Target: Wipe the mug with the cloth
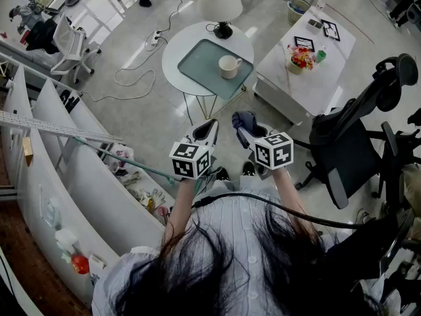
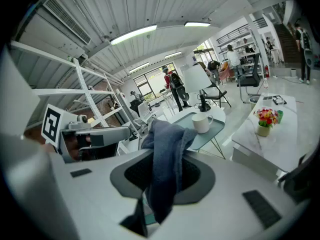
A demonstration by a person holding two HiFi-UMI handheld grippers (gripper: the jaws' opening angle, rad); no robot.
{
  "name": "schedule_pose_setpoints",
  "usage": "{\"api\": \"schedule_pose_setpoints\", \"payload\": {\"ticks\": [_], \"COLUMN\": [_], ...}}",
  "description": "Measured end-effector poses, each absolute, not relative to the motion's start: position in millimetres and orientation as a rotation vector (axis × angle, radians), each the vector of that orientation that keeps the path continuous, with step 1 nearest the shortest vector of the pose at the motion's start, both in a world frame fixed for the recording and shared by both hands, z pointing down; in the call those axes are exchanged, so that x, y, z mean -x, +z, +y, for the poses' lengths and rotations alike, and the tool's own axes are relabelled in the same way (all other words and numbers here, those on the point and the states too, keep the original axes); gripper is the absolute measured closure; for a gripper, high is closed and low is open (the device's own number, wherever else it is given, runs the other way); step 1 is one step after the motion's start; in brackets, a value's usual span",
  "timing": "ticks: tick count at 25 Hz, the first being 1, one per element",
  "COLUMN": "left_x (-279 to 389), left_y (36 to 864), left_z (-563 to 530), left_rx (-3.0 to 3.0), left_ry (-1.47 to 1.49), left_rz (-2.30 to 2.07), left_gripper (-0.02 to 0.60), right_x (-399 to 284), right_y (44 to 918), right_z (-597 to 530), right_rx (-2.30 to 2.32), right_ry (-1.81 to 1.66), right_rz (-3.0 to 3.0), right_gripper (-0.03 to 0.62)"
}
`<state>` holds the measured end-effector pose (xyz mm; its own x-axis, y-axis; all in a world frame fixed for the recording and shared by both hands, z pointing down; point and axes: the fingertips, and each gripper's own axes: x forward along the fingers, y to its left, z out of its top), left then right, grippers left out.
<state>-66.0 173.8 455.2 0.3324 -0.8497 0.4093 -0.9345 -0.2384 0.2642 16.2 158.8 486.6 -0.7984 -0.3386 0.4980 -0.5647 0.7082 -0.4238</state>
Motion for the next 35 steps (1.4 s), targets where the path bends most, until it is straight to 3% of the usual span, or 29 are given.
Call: {"api": "schedule_pose_setpoints", "payload": {"ticks": [35], "left_x": [40], "left_y": [471], "left_z": [125], "left_rx": [-2.040], "left_ry": [0.243], "left_rz": [-1.663], "left_gripper": [0.561], "right_x": [-44], "right_y": [500], "right_z": [95], "right_rx": [-0.586], "right_ry": [0.844], "right_rz": [-2.571], "right_gripper": [0.500]}}
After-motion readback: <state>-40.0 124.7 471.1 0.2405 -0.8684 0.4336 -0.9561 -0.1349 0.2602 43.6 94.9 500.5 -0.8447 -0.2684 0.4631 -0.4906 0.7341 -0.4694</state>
